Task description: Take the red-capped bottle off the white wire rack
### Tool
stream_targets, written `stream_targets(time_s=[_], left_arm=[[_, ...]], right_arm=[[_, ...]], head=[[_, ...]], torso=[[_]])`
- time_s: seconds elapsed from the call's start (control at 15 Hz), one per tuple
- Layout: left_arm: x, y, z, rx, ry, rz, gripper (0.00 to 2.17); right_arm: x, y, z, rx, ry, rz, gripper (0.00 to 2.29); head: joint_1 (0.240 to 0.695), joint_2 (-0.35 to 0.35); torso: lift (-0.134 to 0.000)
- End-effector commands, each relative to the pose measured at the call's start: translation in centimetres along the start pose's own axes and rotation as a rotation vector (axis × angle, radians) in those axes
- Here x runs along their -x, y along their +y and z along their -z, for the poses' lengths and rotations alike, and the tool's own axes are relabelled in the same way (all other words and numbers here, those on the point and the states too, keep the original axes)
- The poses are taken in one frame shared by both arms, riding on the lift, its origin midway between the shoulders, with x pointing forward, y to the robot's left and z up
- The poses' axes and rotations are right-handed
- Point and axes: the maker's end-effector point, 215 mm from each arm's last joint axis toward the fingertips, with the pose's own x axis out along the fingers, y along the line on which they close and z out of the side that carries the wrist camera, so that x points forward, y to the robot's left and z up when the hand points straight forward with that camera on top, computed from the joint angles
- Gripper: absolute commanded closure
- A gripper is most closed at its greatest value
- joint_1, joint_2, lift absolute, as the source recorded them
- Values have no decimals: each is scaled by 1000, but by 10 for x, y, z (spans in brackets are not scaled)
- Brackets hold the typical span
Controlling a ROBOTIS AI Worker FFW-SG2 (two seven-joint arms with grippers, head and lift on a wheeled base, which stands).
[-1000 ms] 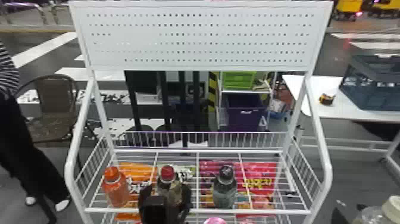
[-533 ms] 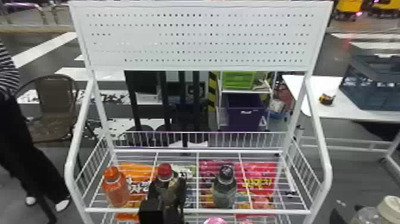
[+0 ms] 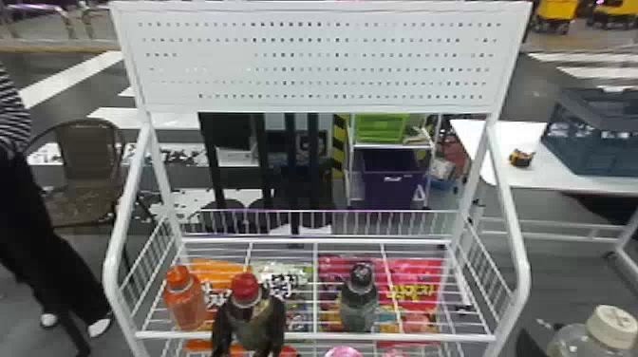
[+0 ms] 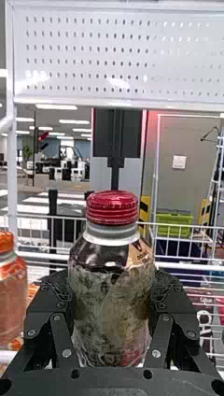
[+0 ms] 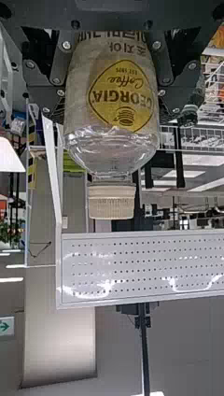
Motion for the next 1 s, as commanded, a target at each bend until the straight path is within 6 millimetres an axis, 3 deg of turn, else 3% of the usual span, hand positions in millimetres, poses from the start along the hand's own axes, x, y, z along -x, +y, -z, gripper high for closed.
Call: stream_targets(time_s=[0.0,0.13,0.33,0.53,0.67,0.93], left_arm=[[31,16,-32,-45,-51,-17,2125],[51,36,-52,-53,-55,-31,2125],[54,86,-77,-65,-86,-115,2121],[48,138,-86,-84,-61,-174,2121],[41,162,-79,-96,4,-170,2121],[38,164,-85,-74,9,-148,2121]], right_arm=[[-3,1,5,-9,18,-2,1376],[-6,3,7,-11,22,-5,1372],[-7,5,11,-18,27,-10,1376],[-5,5,12,-17,31,-9,1376],[-4,5,13,-18,34,-8,1376],[-3,5,14,-15,38,-9,1376]], head=[[499,0],[499,0],[499,0],[499,0],[499,0],[499,0]], torso=[[0],[0],[0],[0],[0],[0]])
